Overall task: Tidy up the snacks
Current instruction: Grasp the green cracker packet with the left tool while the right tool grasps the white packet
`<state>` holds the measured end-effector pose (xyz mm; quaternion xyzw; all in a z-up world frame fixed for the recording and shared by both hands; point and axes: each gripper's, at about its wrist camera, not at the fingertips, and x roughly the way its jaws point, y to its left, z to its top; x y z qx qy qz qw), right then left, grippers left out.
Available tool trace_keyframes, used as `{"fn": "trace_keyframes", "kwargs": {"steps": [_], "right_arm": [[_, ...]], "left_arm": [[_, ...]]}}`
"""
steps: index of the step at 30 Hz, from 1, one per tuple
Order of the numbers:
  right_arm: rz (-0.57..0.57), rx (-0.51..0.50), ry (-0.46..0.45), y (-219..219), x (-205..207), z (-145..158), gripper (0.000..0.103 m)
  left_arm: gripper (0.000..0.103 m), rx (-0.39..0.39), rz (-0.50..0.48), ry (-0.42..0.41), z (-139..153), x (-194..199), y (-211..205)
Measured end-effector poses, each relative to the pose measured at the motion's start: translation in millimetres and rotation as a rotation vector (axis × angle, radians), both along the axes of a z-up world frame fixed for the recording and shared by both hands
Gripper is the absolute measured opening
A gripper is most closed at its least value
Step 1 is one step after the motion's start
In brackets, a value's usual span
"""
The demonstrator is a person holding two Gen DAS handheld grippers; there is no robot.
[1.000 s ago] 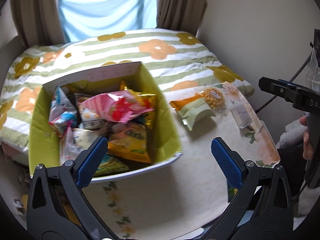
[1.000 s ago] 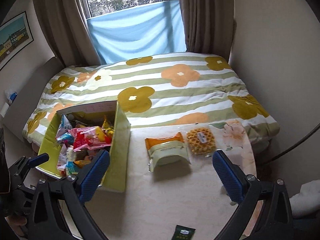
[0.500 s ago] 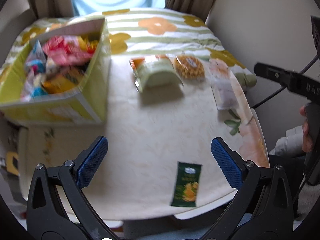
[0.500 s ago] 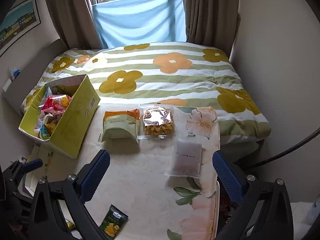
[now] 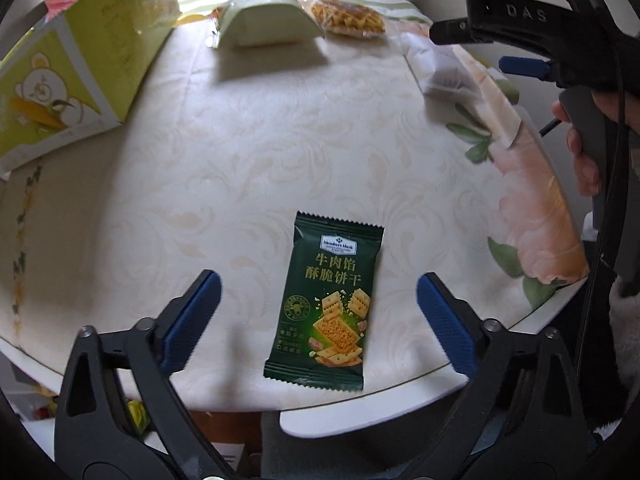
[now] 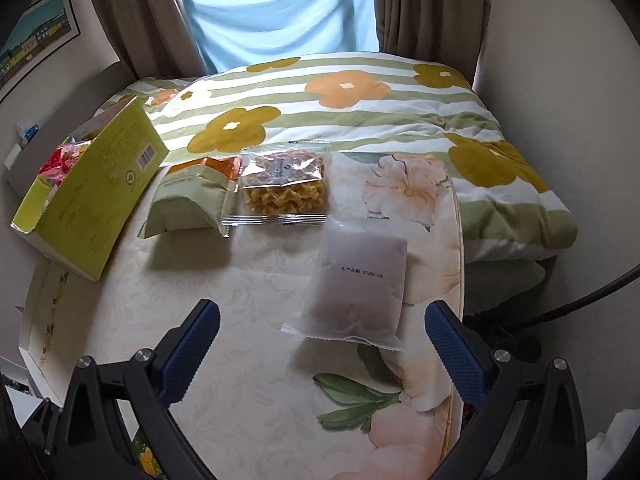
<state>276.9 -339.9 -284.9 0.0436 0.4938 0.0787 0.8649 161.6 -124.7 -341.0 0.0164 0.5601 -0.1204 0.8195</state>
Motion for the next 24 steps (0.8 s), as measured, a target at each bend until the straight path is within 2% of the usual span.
{"fn": "trace_keyframes", "kwargs": {"steps": [3, 6, 9, 10, 13, 16, 21, 24], "right_arm": [[-0.018, 0.003, 0.008, -4.6, 7.6, -10.2, 0.102], [-0.026, 0.002, 0.003, -6.8, 14.3, -17.6, 0.102], [-0.028, 0.000, -0.003, -7.6, 19.4, -22.0, 0.102], [-0.029, -0.002, -0.005, -7.3, 20.6, -23.4, 0.102], [-0.032, -0.007, -0.004, -6.7, 24.6, -27.4, 0.102], [-0.034, -0.011, -0.001, -4.2, 28.0, -32.0, 0.102], [-0.037, -0.032, 0.007, -2.6, 33.5, -39.5, 0.101], [-0.038, -0.040, 0.019, -2.8, 37.9, -44.7, 0.095]], "left_arm": [[0.085, 0.015, -0.009, 0.010, -10.4, 0.4, -2.8], [0.081, 0.048, -0.029, -0.018, -11.2, -1.2, -7.0], [0.066, 0.097, -0.045, -0.035, -10.0, -3.9, -9.8], [0.060, 0.094, -0.050, -0.035, -9.1, -4.9, -9.8], [0.049, 0.097, -0.068, -0.026, -6.5, -6.5, -11.3], [0.044, 0.102, -0.078, -0.024, -5.9, -5.9, -15.3], [0.041, 0.100, -0.050, -0.009, -5.6, -1.9, -15.6], [0.041, 0.100, -0.043, -0.007, -5.4, -0.9, -15.6]]}}
